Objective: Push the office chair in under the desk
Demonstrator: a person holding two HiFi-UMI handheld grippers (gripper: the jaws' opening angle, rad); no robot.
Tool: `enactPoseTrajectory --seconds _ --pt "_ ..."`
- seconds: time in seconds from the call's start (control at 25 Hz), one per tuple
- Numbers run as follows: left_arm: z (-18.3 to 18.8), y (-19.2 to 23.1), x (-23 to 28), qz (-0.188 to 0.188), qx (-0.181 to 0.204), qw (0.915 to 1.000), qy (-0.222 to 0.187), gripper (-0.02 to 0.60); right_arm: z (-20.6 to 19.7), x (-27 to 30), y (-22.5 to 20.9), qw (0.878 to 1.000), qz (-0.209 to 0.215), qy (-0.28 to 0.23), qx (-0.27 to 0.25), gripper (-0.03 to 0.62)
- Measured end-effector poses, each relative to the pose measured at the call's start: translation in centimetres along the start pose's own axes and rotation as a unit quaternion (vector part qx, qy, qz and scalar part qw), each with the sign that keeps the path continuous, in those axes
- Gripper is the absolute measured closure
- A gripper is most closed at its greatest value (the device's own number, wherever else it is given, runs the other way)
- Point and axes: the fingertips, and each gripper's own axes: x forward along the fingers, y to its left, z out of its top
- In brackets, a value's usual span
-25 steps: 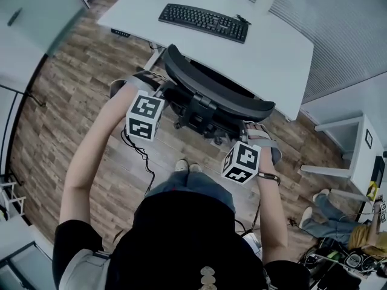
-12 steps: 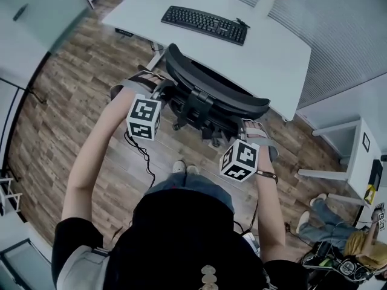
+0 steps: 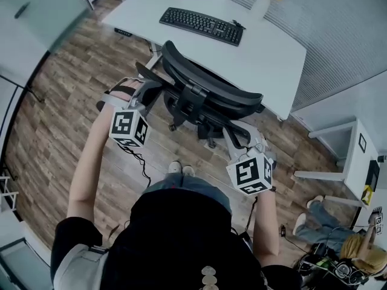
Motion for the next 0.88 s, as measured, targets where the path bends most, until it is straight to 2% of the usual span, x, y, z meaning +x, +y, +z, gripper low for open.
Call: enactPoseTrajectory --seconds 0.12,0.24,0.32,0.36,0.44,0.52,0.6,0.64,0.72,0.76,0.88 --pt "0.8 1.8 -1.4 0.034 -0.083 0.9955 -0.031 0.571 1.9 -1.2 -1.2 0.995 -0.026 -0.071 0.069 0.567" --pt "2.1 4.4 -3.0 0.078 -0.176 0.9782 -0.079 0.572 3.6 -2.7 -3.4 0.979 -0.065 -0.143 0.131 0.583" --pt "3.0 6.3 -4.0 0.114 -0.241 0.9571 -0.115 0.572 4.2 -4.0 -5.0 0.961 -0.092 -0.193 0.176 0.583" --pt "3.2 7.2 -4.6 0.132 -0.275 0.9430 -0.133 0.572 4.3 -4.6 -5.7 0.950 -0.104 -0.218 0.198 0.583" --pt "3.4 8.9 -6.0 0.167 -0.342 0.9090 -0.171 0.572 4.5 -5.8 -7.0 0.924 -0.131 -0.264 0.245 0.583" --pt "3.1 10.0 -7.0 0.190 -0.402 0.8711 -0.208 0.572 4.4 -7.0 -8.3 0.892 -0.167 -0.304 0.289 0.583" --pt "2.8 10.0 -7.2 0.192 -0.451 0.8381 -0.239 0.572 3.6 -8.1 -9.6 0.860 -0.218 -0.327 0.325 0.583" --pt "2.7 9.9 -7.1 0.191 -0.469 0.8251 -0.250 0.572 3.0 -8.5 -10.2 0.847 -0.242 -0.331 0.340 0.583" --pt "2.5 9.5 -6.7 0.191 -0.496 0.8069 -0.257 0.572 1.8 -8.7 -10.9 0.828 -0.277 -0.327 0.363 0.583" --pt "2.4 9.2 -6.4 0.193 -0.505 0.8021 -0.255 0.572 1.3 -8.7 -11.0 0.823 -0.286 -0.322 0.371 0.583" --pt "2.3 8.5 -5.5 0.190 -0.514 0.7998 -0.246 0.573 0.4 -8.4 -10.9 0.817 -0.294 -0.313 0.385 0.583"
